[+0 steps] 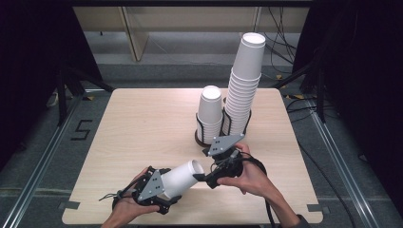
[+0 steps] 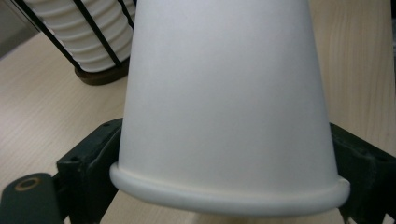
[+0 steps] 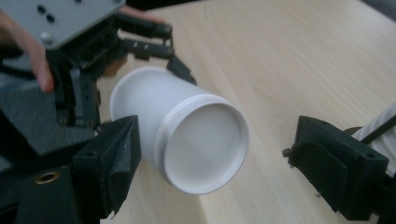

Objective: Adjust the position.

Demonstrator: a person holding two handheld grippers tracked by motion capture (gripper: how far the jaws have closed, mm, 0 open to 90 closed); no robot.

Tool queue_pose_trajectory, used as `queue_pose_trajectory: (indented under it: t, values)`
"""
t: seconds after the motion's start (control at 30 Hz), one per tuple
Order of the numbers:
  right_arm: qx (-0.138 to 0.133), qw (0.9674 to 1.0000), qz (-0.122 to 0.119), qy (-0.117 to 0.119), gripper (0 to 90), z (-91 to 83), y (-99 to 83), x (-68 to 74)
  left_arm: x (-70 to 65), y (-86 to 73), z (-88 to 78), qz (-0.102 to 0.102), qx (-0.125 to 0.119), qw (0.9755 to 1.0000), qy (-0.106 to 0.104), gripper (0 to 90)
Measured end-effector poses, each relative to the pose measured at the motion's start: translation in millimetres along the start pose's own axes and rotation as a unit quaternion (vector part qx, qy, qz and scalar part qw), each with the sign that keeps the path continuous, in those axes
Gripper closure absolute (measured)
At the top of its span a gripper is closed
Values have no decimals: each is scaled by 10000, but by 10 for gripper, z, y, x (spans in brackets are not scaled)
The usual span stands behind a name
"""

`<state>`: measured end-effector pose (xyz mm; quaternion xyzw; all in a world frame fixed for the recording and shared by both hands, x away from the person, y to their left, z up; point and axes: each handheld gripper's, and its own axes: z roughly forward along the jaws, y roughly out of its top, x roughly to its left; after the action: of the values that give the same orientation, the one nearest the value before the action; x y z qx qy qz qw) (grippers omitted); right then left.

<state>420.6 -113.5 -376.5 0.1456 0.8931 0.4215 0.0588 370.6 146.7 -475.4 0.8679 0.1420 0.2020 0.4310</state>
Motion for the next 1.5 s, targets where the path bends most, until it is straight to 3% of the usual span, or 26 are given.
queue_pose_trajectory:
  t: [0.07, 0.13, 0.17, 0.2, 0.37, 0.4, 0.43, 0.47, 0.5, 0.57, 0.7, 0.77, 0.9, 0.93, 0.97, 1.0, 1.03, 1.07, 1.1, 1.13, 1.17, 1.2, 1.27, 1.37, 1.47, 1.5]
  values:
    - [59, 9999, -64, 56, 162, 22, -11, 4, -16, -2, 10, 22, 34, 10000, 3, 99]
    - [377, 9987, -316, 153, 163, 90, -35, 41, -16, 10, 9, 252, 230, 9994, -86, 99]
    - [377, 9987, -316, 153, 163, 90, -35, 41, -28, 17, 11, 294, 246, 9992, -71, 99]
    - [516, 9972, -487, 215, 172, 131, -36, 73, -35, 27, 18, 345, 254, 9990, -116, 99]
    - [812, 9936, -738, 271, 172, 206, -26, 145, -116, 85, 24, 667, 440, 9965, -249, 99]
    - [979, 9908, -879, 310, 174, 239, -22, 181, -147, 98, 24, 704, 486, 9960, -272, 100]
    - [979, 9908, -879, 310, 174, 239, -22, 181, -147, 98, 24, 704, 486, 9960, -272, 100]
    - [1152, 9876, -993, 397, 175, 283, -28, 213, -165, 107, 32, 718, 464, 9958, -321, 100]
    - [1152, 9876, -993, 397, 175, 283, -28, 213, -165, 107, 32, 718, 464, 9958, -321, 100]
    - [1400, 9820, -1145, 546, 167, 342, -49, 245, -171, 118, 26, 816, 471, 9947, -401, 101]
    - [1639, 9764, -1237, 666, 169, 422, -87, 261, -182, 130, 18, 878, 444, 9939, -501, 101]
    - [1820, 9717, -1264, 817, 192, 480, -115, 272, -195, 126, 21, 876, 339, 9940, -565, 100]
    - [1944, 9687, -1255, 900, 214, 505, -140, 271, -207, 112, 27, 842, 254, 9939, -663, 85]
    - [1924, 9684, -1265, 955, 215, 502, -144, 260, -197, 94, 28, 781, 141, 9945, -686, 85]
    - [1815, 9667, -1458, 1059, 218, 496, -155, 197, -173, 55, 39, 541, -131, 9950, -825, 69]
    - [1821, 9679, -1304, 1142, 218, 465, -160, 198, -151, 36, 46, 422, -228, 9944, -940, 62]
    - [1748, 9679, -1346, 1205, 218, 448, -167, 166, -151, 36, 46, 422, -228, 9944, -940, 57]
    - [1748, 9679, -1346, 1205, 218, 448, -167, 166, -141, 14, 57, 284, -376, 9941, -975, 57]
    - [1615, 9719, -1102, 1308, 218, 409, -189, 123, -119, -8, 56, 100, -554, 9928, -1056, 51]
    - [1604, 9719, -1106, 1322, 218, 401, -200, 97, -114, -17, 58, -45, -730, 9916, -1065, 50]
    - [1604, 9719, -1106, 1322, 218, 401, -200, 97, -114, -17, 58, -45, -730, 9916, -1065, 49]
    - [1359, 9730, -1052, 1540, 219, 406, -226, 46, -99, -17, 47, -178, -990, 9886, -1116, 49]
    - [1346, 9732, -957, 1598, 219, 386, -230, 43, -87, -13, 33, -190, -1072, 9879, -1109, 49]
    - [1094, 9736, -922, 1776, 219, 360, -228, 13, -85, -5, 12, -323, -1376, 9830, -1172, 49]
    - [1125, 9735, -897, 1779, 220, 350, -229, 16, -75, 2, -3, -224, -1408, 9833, -1128, 58]
    - [1156, 9738, -887, 1744, 225, 345, -231, 17, -73, 26, -28, -193, -1305, 9854, -1075, 78]
